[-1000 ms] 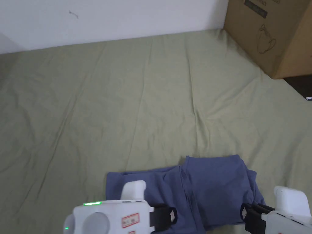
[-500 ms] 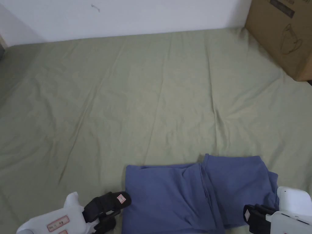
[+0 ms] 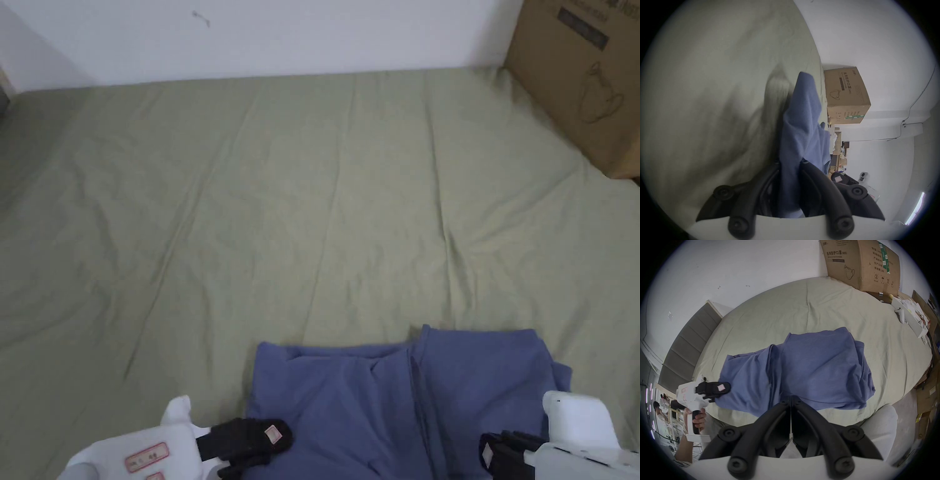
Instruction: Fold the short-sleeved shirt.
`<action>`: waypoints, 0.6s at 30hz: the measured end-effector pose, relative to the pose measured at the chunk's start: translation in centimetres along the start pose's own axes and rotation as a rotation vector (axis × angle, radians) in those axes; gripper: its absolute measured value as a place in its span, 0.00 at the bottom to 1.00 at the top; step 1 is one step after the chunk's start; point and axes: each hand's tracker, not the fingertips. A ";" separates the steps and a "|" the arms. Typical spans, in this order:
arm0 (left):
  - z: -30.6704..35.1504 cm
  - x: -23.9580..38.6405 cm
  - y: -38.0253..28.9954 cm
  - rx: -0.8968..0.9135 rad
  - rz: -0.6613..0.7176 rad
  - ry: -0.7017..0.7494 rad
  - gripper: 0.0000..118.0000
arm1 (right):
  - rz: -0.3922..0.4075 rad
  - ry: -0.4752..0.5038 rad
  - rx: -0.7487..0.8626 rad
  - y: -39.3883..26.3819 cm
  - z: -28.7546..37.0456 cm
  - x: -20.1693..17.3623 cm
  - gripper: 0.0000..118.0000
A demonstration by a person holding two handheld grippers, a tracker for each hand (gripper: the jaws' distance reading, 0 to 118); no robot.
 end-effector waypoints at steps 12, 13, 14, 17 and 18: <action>14.6 -0.4 2.2 0.284 -0.050 0.296 0.10 | -0.016 0.039 0.043 0.2 0.3 -0.6 0.01; 14.8 0.4 2.1 0.287 -0.062 0.298 0.10 | -0.012 0.038 0.047 0.2 0.4 -0.6 0.00; 14.7 1.3 2.0 0.289 -0.089 0.308 0.10 | -0.002 0.041 0.047 0.2 0.4 -0.7 0.01; 12.1 7.0 0.7 0.265 -0.210 0.335 0.10 | 0.008 0.034 0.051 0.2 0.5 -0.6 0.01; 11.2 8.7 0.4 0.254 -0.261 0.313 0.10 | 0.007 0.034 0.053 0.3 0.5 -0.4 0.00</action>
